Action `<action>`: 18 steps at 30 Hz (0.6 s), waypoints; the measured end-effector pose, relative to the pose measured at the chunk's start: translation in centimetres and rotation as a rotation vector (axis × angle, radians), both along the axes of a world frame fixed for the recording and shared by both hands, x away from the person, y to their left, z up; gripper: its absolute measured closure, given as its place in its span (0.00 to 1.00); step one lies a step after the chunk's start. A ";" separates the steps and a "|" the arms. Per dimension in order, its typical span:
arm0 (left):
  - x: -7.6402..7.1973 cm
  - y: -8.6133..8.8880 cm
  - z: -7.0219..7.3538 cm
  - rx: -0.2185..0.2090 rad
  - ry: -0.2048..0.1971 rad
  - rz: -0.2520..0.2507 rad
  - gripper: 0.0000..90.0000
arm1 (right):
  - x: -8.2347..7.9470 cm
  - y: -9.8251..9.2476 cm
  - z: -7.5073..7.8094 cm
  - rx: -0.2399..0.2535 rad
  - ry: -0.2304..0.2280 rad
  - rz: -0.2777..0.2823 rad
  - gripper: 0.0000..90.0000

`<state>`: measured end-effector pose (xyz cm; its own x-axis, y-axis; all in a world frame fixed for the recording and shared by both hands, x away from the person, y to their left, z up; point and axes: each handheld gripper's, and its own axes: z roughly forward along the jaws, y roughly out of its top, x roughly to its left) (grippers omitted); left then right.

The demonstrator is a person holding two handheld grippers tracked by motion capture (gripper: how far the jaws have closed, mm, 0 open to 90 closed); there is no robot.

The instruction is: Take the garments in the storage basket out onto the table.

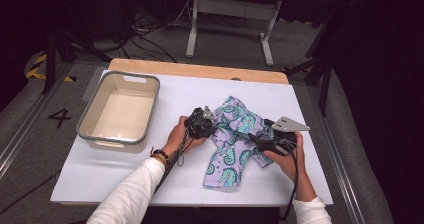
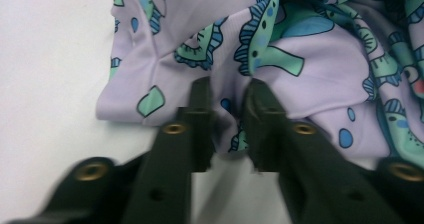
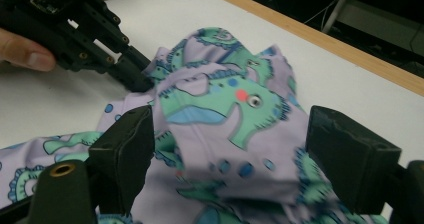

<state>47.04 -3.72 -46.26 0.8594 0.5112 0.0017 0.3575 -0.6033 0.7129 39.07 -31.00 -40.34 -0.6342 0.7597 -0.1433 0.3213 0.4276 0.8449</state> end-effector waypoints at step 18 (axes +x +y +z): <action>-3.1 3.2 5.9 -0.013 -0.193 0.061 0.99 | 1.1 -0.7 -0.2 -0.062 0.004 -0.199 0.97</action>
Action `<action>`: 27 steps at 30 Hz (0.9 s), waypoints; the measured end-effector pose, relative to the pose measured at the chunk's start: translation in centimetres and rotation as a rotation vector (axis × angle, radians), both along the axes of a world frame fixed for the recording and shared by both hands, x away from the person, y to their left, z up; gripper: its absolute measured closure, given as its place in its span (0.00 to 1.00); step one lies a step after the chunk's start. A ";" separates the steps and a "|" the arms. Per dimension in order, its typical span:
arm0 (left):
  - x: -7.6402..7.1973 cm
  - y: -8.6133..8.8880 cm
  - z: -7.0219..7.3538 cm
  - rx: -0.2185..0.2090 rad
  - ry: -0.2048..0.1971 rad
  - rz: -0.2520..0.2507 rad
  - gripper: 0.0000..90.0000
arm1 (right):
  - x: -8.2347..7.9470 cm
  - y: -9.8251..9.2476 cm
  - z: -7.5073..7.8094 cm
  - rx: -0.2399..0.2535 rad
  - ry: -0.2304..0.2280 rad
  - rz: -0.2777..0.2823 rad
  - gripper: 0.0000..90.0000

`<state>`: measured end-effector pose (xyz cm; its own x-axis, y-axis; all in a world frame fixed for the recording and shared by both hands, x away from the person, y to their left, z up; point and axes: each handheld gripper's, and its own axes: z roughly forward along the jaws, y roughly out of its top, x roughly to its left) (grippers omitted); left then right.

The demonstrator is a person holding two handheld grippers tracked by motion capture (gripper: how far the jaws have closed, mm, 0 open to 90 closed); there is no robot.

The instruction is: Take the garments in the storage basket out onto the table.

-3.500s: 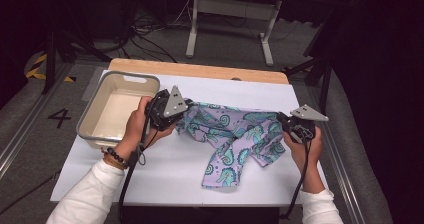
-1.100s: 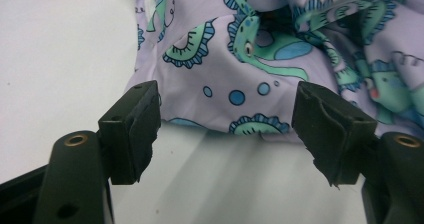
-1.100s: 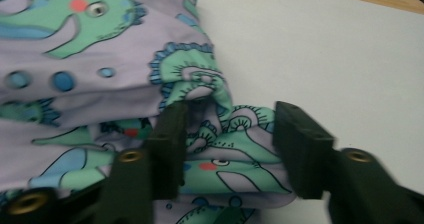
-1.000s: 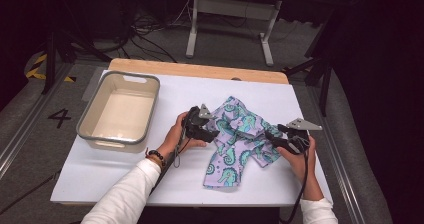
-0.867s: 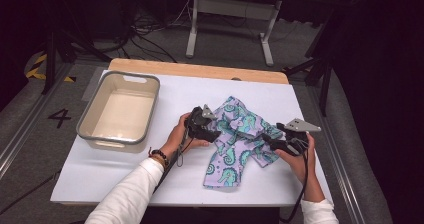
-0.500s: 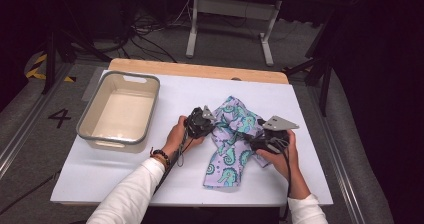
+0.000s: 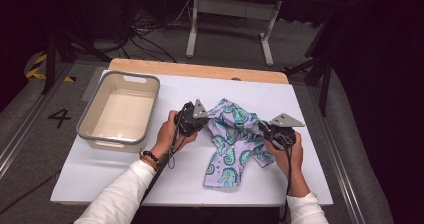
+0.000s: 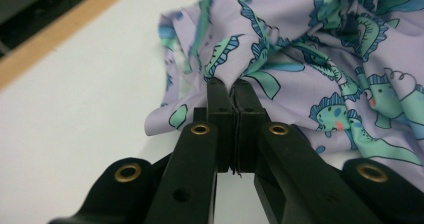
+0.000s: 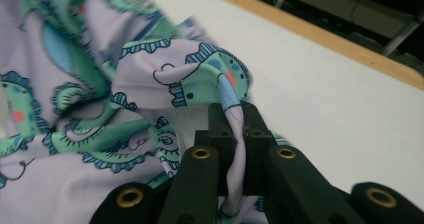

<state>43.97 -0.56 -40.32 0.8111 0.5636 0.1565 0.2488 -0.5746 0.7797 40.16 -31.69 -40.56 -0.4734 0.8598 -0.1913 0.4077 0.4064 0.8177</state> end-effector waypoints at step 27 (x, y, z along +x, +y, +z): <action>3.0 2.0 3.5 0.137 -0.057 0.141 0.77 | 3.4 -9.0 1.1 0.211 0.028 -0.357 0.72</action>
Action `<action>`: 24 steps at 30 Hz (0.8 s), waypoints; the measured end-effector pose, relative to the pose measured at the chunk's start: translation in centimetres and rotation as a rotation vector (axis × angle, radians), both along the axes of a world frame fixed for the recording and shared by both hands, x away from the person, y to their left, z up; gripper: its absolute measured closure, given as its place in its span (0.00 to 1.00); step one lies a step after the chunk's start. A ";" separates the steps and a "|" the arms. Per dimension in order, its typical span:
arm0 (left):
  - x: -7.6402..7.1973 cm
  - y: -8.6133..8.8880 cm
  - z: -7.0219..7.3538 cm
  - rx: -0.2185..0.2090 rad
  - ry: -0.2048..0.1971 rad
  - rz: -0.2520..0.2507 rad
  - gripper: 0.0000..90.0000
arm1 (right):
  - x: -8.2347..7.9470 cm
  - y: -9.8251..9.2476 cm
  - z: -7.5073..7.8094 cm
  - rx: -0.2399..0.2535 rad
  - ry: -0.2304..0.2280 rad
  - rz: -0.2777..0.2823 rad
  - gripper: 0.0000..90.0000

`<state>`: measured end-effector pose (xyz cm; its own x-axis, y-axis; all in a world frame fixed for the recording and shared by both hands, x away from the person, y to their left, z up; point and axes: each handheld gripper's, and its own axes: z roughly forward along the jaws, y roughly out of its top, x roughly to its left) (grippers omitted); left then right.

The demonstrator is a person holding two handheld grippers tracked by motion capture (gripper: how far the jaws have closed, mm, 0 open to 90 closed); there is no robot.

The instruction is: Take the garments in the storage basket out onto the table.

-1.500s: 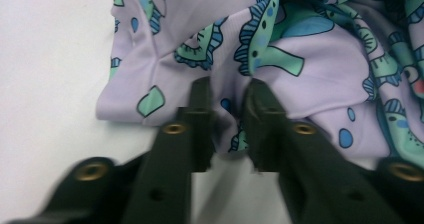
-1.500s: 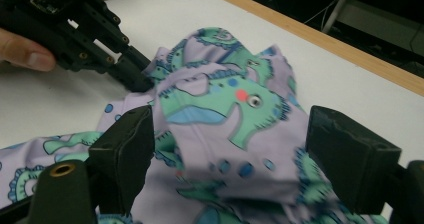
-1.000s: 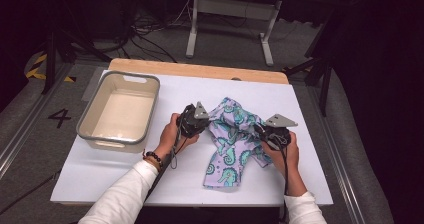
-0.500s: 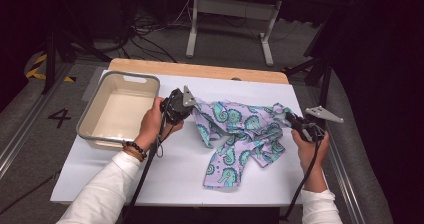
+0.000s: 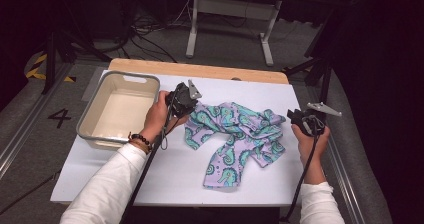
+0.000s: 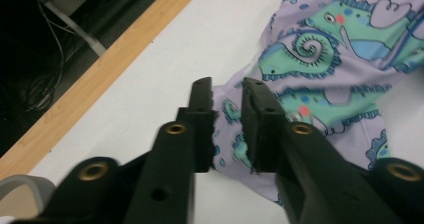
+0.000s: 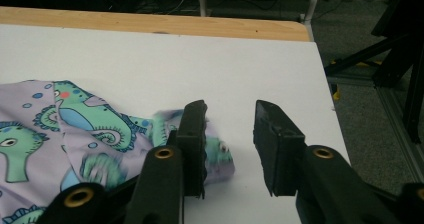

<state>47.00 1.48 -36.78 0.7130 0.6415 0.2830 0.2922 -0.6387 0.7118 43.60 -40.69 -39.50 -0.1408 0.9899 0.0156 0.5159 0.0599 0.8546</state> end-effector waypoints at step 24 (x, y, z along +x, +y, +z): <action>-5.8 -0.8 -8.7 -0.092 0.169 -0.178 0.34 | -7.4 7.5 -1.9 -0.040 0.012 0.495 0.52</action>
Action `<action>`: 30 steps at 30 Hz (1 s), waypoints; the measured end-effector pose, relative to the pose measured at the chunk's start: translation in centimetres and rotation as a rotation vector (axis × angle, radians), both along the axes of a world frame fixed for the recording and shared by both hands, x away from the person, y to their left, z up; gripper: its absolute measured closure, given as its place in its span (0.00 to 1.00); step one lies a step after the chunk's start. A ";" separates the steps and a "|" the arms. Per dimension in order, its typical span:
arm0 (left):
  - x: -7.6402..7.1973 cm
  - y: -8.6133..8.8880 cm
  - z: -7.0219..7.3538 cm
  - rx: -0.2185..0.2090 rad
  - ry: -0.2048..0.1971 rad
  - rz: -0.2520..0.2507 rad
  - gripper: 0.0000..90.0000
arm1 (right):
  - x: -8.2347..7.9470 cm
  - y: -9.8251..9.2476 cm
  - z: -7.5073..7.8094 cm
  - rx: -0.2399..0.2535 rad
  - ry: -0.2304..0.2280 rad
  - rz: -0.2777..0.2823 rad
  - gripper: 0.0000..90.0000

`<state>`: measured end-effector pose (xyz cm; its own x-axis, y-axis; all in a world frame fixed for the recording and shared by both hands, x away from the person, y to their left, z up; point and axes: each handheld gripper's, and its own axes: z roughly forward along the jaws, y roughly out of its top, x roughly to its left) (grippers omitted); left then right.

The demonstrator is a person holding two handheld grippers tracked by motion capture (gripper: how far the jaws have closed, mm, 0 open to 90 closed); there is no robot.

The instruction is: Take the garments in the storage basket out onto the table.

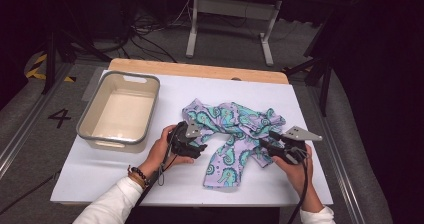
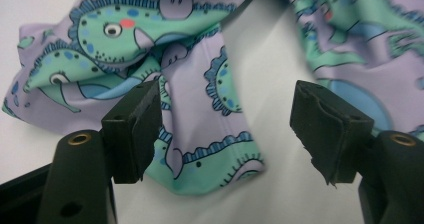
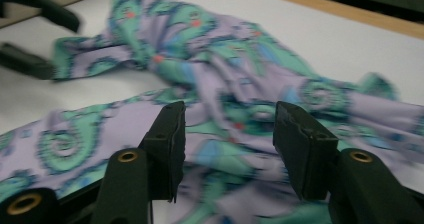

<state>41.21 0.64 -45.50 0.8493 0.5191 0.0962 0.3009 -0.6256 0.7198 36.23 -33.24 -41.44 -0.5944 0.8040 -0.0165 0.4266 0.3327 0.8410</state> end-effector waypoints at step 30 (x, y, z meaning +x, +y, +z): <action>-0.5 2.4 2.4 -0.097 -0.056 0.071 0.96 | -0.4 6.5 -3.5 -0.101 0.147 0.226 1.00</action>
<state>40.70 3.07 -43.12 0.8049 0.5867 0.0890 0.2991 -0.5307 0.7930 35.78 -26.74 -44.92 -0.7606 0.6492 0.0095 0.4465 0.5123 0.7336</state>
